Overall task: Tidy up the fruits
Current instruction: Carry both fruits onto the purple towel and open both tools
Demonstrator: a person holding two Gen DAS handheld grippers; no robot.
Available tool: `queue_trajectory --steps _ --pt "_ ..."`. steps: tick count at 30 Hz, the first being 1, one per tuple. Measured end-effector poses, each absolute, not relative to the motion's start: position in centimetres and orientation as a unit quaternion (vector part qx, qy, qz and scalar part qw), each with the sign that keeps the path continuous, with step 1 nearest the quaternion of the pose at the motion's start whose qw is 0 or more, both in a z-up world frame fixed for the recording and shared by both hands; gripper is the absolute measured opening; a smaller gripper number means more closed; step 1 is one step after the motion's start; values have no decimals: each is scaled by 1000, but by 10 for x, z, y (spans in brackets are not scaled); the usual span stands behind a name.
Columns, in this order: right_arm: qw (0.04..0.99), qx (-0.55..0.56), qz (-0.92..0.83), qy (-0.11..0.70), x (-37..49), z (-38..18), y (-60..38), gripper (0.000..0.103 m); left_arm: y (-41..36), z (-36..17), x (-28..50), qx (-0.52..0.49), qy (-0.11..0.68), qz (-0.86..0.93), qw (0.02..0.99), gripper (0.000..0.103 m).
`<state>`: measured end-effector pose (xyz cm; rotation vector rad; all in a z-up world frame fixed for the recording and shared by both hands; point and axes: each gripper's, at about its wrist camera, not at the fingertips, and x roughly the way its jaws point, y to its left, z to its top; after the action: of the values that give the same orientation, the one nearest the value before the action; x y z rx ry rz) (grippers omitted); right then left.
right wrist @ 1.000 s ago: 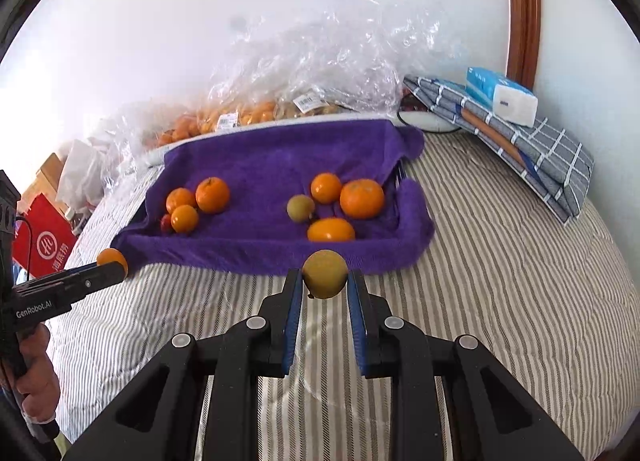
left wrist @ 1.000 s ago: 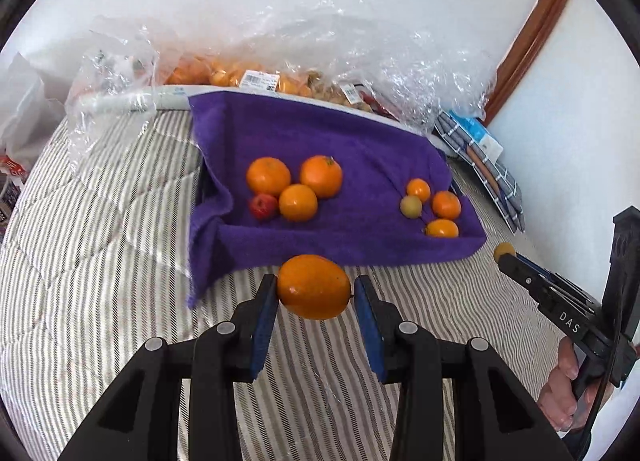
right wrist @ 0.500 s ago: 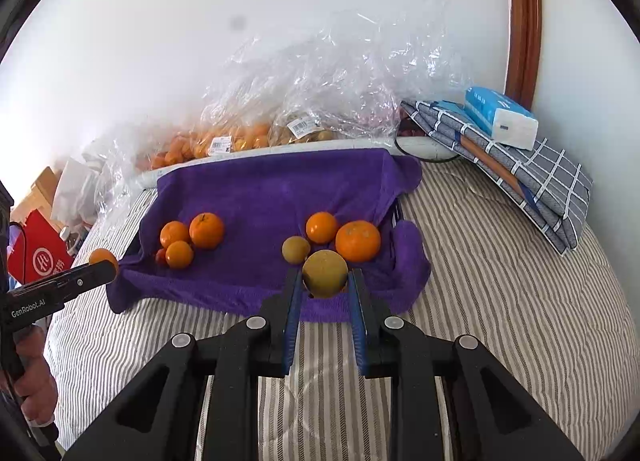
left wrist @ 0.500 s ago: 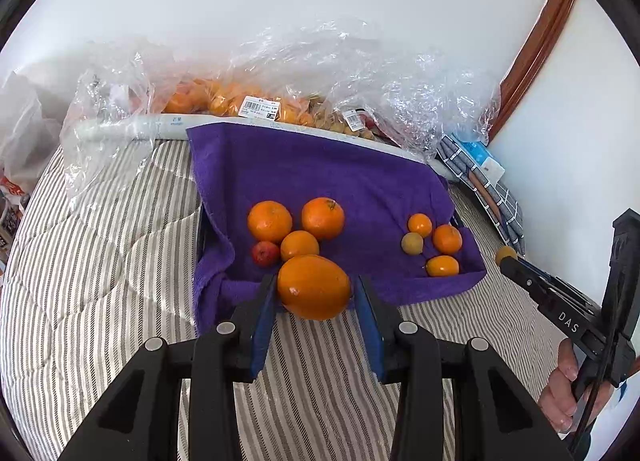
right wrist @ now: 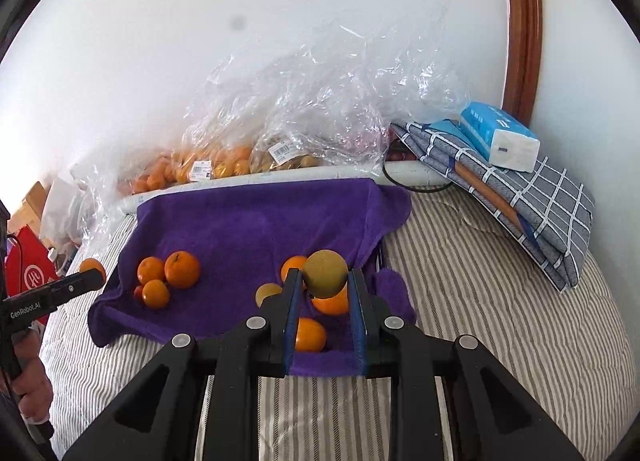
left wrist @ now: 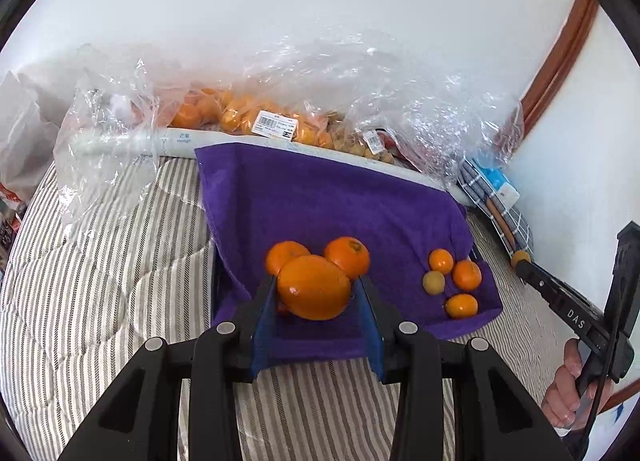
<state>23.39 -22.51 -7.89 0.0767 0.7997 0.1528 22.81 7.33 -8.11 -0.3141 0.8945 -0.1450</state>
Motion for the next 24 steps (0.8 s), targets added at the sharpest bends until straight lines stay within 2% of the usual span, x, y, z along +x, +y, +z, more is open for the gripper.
queue_trajectory --steps 14,24 --pt "891 26 128 434 263 -132 -198 23 31 -108 253 -133 458 -115 872 37" --pt "885 30 135 444 265 -140 -199 23 20 -115 255 -120 464 -110 871 37"
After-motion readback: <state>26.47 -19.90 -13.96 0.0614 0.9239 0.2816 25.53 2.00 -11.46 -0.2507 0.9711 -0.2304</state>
